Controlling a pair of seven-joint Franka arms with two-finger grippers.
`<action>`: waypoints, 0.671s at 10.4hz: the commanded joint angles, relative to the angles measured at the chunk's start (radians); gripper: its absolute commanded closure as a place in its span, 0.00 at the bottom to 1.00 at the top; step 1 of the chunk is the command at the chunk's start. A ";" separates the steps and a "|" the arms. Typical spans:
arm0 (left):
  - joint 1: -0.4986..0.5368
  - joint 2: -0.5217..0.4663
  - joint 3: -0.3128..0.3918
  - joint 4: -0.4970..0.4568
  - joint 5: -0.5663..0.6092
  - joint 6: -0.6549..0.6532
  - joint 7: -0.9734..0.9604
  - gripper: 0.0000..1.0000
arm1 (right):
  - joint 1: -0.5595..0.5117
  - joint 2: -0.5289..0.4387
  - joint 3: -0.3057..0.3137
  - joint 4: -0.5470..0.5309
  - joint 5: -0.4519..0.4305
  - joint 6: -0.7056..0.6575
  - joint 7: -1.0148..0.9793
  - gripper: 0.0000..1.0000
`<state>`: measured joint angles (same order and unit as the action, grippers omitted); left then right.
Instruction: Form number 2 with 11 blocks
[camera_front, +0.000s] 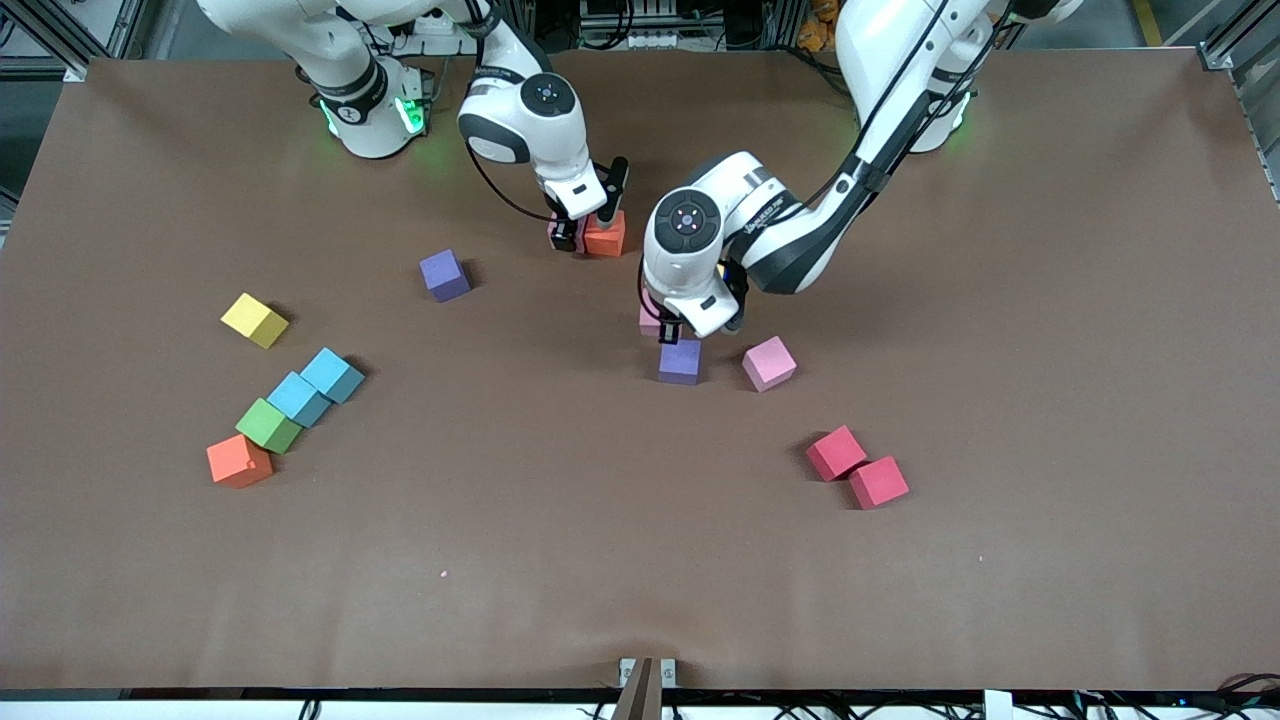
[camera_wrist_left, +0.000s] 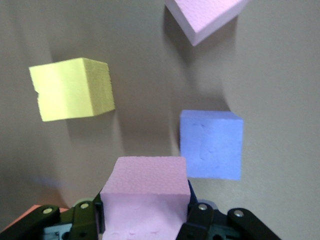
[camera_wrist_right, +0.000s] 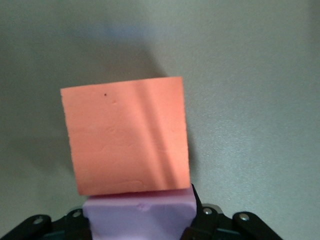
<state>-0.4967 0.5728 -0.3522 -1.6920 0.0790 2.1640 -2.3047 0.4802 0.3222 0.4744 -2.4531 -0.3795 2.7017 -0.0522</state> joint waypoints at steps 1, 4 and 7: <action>0.015 -0.060 -0.005 -0.077 -0.038 0.013 -0.007 0.72 | -0.006 0.014 0.009 0.013 -0.058 0.007 0.035 0.47; 0.021 -0.060 -0.005 -0.093 -0.047 0.028 -0.030 0.71 | -0.006 0.011 0.009 0.011 -0.059 0.007 0.045 0.47; 0.015 -0.067 -0.005 -0.126 -0.047 0.052 -0.068 0.71 | -0.006 0.014 0.009 0.011 -0.059 0.009 0.045 0.45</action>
<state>-0.4854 0.5467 -0.3522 -1.7645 0.0569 2.1873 -2.3515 0.4802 0.3249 0.4744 -2.4506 -0.4097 2.7049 -0.0431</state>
